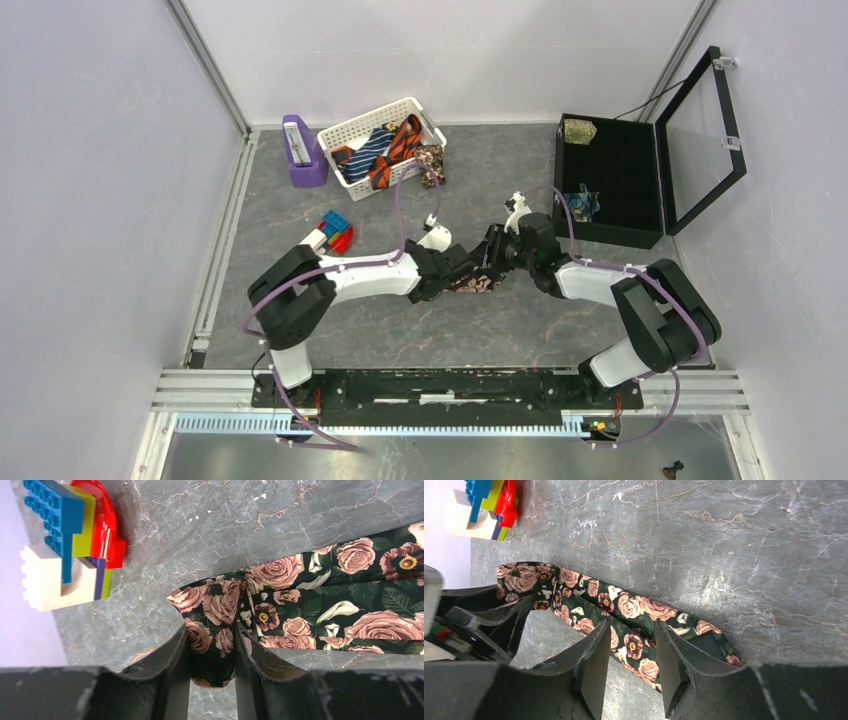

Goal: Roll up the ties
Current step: Roll the tie at the center of the board.

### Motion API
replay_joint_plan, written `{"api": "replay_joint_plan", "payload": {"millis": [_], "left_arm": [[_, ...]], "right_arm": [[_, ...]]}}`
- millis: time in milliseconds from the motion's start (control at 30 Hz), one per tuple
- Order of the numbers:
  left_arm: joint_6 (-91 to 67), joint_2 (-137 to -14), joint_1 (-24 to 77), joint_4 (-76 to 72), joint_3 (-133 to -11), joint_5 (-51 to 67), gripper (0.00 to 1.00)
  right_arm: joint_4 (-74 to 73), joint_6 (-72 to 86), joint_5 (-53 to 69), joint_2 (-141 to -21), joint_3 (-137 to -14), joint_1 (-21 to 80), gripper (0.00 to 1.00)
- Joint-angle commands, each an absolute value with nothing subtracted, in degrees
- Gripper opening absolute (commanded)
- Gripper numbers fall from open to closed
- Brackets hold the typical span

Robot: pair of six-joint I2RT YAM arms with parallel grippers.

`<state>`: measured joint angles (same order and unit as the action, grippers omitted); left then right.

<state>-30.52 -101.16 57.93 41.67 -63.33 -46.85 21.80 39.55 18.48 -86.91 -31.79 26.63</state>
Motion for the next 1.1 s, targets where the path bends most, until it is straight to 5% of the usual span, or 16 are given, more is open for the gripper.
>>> {"api": "replay_joint_plan", "payload": {"millis": [0, 300, 1067], "left_arm": [[-33.8, -105.4, 59.6, 48.4, -67.6, -53.9, 0.25], [-33.8, -112.9, 61.1, 49.0, -71.4, -52.9, 0.28], [-30.4, -111.1, 62.6, 45.7, -74.6, -42.4, 0.62]], "right_arm": [[22.8, 38.1, 19.5, -84.3, -31.0, 25.2, 0.45], [21.6, 37.1, 20.3, -82.0, -29.8, 21.8, 0.45], [20.1, 36.8, 21.1, -79.4, -29.8, 20.3, 0.45]]}}
